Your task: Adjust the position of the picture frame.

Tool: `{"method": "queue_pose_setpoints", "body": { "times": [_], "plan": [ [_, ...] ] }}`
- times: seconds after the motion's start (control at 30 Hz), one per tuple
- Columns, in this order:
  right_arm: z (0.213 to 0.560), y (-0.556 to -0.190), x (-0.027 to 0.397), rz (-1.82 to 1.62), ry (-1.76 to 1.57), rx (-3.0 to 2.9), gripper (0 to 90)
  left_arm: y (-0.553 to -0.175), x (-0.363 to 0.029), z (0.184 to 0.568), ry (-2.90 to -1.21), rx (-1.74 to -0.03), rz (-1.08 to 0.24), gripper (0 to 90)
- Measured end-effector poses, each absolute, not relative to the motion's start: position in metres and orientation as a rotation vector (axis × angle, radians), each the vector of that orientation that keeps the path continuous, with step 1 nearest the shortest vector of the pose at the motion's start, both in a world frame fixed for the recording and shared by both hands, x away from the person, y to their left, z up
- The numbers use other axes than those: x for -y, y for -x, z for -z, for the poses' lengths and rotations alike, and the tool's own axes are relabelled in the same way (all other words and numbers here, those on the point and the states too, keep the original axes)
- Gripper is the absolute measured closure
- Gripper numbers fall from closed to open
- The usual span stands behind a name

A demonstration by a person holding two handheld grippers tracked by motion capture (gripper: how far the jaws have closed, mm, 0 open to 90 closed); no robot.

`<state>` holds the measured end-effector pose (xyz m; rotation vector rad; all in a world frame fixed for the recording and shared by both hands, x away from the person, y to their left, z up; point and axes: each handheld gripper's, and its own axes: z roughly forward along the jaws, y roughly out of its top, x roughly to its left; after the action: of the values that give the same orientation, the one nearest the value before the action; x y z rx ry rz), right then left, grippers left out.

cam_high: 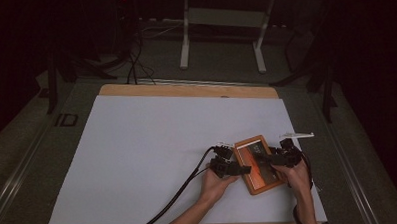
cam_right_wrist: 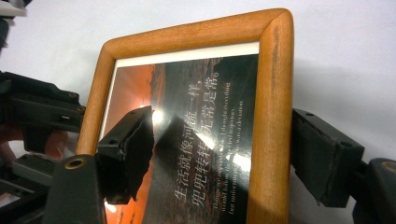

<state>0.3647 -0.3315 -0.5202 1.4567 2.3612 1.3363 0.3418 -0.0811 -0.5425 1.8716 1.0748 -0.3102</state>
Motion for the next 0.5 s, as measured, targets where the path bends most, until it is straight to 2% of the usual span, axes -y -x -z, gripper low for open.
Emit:
{"method": "queue_pose_setpoints", "body": {
  "times": [0.17,0.5],
  "plan": [
    [0.513,-0.365,0.327,-1.416,-1.425,-2.348,30.7,-0.338,0.069,0.535,-1.827,-1.067,0.344,53.9],
    [0.489,-0.362,0.305,-1.685,-1.277,-2.328,43.5,-0.332,0.016,0.502,-1.777,-1.020,0.209,68.6]
  ]
}}
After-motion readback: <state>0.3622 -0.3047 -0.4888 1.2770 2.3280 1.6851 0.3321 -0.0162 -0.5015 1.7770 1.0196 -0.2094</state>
